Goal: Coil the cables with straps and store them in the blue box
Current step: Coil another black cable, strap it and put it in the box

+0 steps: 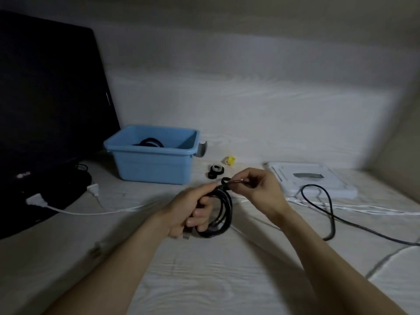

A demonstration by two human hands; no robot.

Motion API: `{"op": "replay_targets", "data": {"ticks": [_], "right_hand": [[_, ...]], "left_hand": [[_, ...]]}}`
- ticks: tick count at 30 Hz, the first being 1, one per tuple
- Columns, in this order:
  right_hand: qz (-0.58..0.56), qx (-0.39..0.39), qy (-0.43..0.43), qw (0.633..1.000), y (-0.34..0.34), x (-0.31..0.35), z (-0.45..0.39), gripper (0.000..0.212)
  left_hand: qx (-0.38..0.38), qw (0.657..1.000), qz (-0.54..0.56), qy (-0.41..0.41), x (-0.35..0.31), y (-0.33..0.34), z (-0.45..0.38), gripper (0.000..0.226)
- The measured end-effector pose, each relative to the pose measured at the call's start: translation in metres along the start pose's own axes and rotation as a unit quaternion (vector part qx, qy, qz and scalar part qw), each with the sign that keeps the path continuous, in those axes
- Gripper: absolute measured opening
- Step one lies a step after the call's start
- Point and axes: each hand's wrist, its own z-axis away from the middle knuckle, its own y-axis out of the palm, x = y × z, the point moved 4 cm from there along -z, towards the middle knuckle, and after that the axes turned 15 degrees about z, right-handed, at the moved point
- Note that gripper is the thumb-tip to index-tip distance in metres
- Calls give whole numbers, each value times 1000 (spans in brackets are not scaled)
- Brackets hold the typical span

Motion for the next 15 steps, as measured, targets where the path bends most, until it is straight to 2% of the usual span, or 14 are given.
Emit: {"op": "replay_targets", "data": {"ticks": [3,6,9,12,15], "right_hand": [[-50,50,-4,997,-1,-13,-4,18],[-92,77,-9,993,-5,-16,-6,28],[-124,119,-1,985,-6,-20,-2,24],[-151,142,23,978,-4,-22,4,36],[-67,92,3,993,3,-19,9,24]], "left_hand": [[119,988,80,-59,13,10,-4,46],[169,976,120,-64,14,15,-2,40],[143,980,128,-45,12,10,-4,41],[70,990,122,7,7,5,-2,45],[43,989,130,56,0,3,0,47]]}}
